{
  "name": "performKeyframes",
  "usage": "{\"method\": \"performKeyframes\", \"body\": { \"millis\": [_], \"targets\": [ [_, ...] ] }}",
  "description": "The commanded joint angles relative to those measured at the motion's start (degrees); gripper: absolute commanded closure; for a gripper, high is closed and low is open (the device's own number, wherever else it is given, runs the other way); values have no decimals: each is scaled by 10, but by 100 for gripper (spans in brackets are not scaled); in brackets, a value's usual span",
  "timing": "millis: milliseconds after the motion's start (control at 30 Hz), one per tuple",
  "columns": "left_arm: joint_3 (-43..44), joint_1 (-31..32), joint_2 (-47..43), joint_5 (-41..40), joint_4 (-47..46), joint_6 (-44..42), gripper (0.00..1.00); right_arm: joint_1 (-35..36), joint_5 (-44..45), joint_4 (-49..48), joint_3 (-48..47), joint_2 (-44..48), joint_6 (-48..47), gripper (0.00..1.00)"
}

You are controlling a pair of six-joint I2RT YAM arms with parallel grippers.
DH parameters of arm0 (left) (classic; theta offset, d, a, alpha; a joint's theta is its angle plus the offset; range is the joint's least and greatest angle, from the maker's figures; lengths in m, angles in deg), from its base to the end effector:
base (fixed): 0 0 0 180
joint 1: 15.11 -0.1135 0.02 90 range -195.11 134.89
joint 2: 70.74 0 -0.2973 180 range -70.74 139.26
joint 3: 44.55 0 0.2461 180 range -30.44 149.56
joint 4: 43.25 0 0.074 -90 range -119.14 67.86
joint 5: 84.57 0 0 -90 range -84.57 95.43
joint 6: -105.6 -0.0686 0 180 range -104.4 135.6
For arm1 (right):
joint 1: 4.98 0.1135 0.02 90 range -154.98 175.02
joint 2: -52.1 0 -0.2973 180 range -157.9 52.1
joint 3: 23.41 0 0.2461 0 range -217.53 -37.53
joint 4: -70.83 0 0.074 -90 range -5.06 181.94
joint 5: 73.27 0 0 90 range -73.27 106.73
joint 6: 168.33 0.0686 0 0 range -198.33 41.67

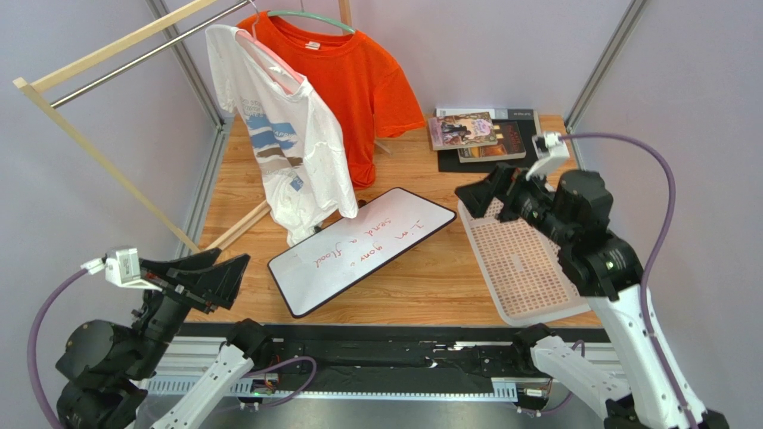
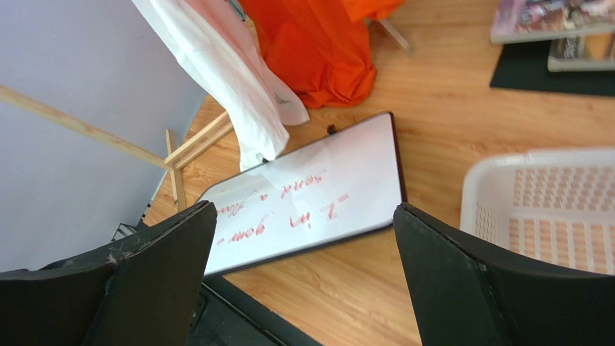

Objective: Remove the t-shirt from the hanger

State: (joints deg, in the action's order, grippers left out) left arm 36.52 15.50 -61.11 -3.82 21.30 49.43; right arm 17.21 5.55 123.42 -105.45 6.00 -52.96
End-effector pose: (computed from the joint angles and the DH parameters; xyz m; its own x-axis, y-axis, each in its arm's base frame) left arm -0.0409 0.0370 0.4135 -0.1176 -0.5689 -0.8140 0.3609 0.7391 -0.5687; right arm 0.1325 0.0684 0.4317 -0.4722 0.2614 -0.8419 -0.3765 0.8037 0.4607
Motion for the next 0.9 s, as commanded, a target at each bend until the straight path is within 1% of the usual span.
{"method": "performKeyframes", "body": {
  "millis": [0,67,100,200,233,300,333,433,467,567,700,733,767,833,867],
  "targets": [
    [37,-2,65,-18,68,-31,2,68,-5,-79,-135,-120,-51,0],
    [42,-2,75,-20,65,-32,2,103,24,-59,-200,-179,-86,0],
    [44,-2,79,-18,65,-31,3,136,33,-56,-260,-236,-98,0],
    [45,-2,94,-3,62,-27,5,173,63,-62,-333,-316,-131,0],
    [46,-2,99,1,62,-26,5,179,66,-69,-378,-363,-139,0],
    [45,-2,104,10,61,-18,7,194,75,-84,-417,-410,-167,0],
    [44,-2,105,17,62,-15,7,196,89,-109,-446,-449,-179,0],
    [42,-2,102,31,62,-8,11,206,105,-146,-490,-506,-214,0],
    [43,-2,101,30,63,-9,14,207,104,-153,-522,-541,-223,0],
    [44,-2,97,20,70,-9,17,210,102,-181,-575,-602,-246,2],
    [41,-2,108,-5,70,-21,19,211,92,-218,-605,-652,-252,4],
    [40,-2,111,-18,69,-24,19,211,92,-240,-603,-659,-268,5],
    [39,-2,115,-23,63,-26,21,211,90,-249,-601,-665,-268,9],
    [41,-2,132,-28,59,-31,21,211,69,-282,-593,-678,-269,12],
    [42,-2,138,-28,53,-32,21,211,62,-292,-592,-682,-263,16]
  ]
}}
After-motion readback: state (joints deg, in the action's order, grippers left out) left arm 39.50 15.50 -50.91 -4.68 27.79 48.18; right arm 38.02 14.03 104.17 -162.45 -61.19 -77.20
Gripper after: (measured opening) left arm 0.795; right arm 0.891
